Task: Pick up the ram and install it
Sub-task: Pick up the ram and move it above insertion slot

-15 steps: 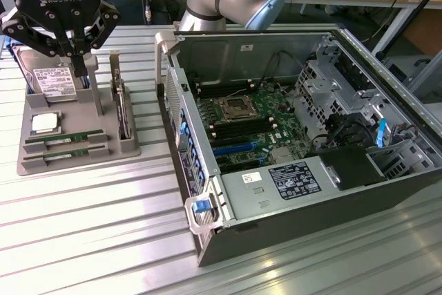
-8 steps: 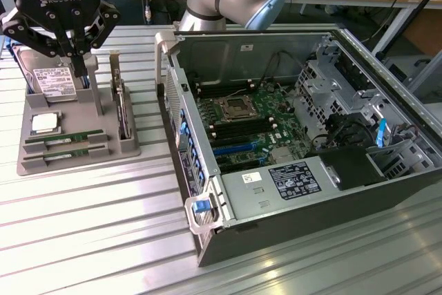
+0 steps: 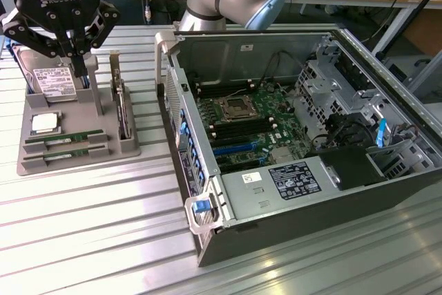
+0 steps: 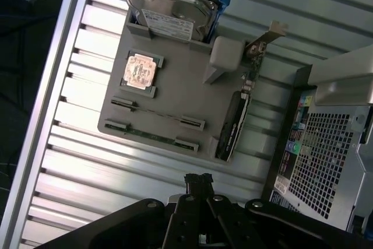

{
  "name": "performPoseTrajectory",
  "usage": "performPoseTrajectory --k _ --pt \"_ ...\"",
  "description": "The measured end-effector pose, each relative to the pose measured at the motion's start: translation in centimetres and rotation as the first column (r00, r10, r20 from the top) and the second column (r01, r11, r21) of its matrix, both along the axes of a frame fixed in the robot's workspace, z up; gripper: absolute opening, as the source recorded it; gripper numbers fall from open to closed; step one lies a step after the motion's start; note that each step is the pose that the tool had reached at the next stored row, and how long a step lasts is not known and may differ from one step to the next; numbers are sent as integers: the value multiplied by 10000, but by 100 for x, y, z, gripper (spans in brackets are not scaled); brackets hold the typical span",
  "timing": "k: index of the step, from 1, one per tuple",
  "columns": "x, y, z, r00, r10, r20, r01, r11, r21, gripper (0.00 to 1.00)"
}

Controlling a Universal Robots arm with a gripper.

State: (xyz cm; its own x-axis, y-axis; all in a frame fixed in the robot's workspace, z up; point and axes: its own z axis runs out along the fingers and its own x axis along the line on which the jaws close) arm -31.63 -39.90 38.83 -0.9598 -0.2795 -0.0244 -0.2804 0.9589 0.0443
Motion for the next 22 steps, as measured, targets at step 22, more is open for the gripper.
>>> performPoseTrajectory --k 22 --pt "0 0 -5 9940 1098 0 -1098 9940 -1 11"
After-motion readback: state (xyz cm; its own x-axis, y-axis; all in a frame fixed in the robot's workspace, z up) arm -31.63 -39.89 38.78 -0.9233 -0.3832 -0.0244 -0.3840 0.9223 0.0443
